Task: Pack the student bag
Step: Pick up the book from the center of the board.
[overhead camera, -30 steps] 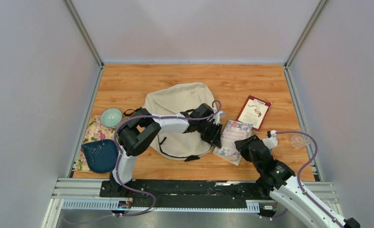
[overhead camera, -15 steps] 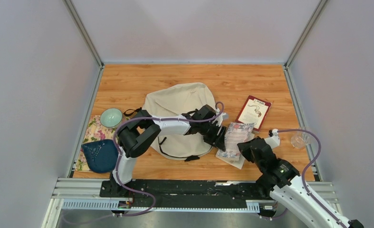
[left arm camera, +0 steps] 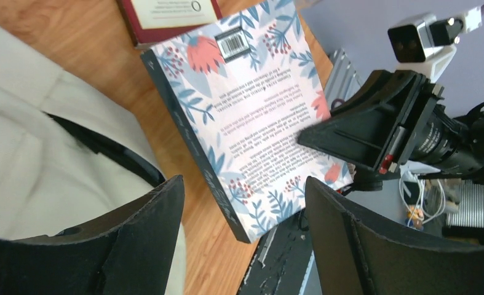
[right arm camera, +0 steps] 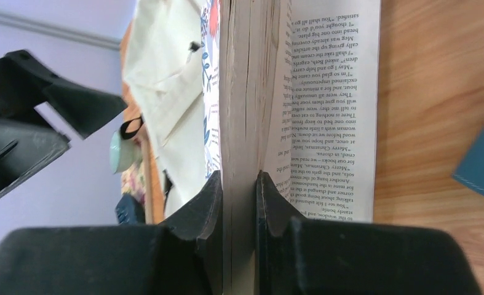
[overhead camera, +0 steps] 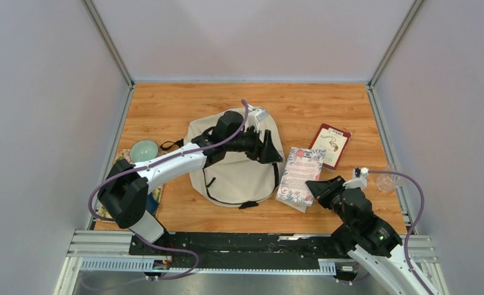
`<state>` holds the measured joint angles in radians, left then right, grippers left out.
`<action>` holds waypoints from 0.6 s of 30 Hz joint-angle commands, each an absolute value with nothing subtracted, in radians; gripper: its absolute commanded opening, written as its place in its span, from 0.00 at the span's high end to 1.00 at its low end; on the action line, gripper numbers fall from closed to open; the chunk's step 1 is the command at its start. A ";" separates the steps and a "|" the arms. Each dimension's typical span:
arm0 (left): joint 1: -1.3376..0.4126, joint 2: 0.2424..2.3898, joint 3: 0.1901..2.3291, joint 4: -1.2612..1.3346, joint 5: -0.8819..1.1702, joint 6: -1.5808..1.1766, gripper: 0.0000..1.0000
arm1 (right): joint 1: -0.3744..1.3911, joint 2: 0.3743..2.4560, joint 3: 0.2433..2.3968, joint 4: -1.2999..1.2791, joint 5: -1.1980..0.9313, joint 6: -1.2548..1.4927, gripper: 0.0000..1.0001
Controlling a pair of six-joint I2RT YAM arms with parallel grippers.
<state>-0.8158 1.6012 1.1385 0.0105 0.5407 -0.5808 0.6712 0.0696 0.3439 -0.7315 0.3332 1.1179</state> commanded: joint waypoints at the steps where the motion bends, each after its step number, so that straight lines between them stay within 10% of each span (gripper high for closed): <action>1: -0.787 1.531 1.068 0.097 0.545 -0.633 0.21 | 0.676 0.089 0.362 -0.367 0.163 1.081 1.00; 18: -0.764 1.488 0.979 0.282 0.621 -0.758 0.19 | 0.678 0.187 0.262 0.044 -0.078 1.166 1.00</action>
<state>-0.7727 1.5440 1.0000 0.1543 0.5705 -0.7105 0.6731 0.1997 0.2768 -0.2234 -0.0074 1.1114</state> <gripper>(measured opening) 0.807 0.168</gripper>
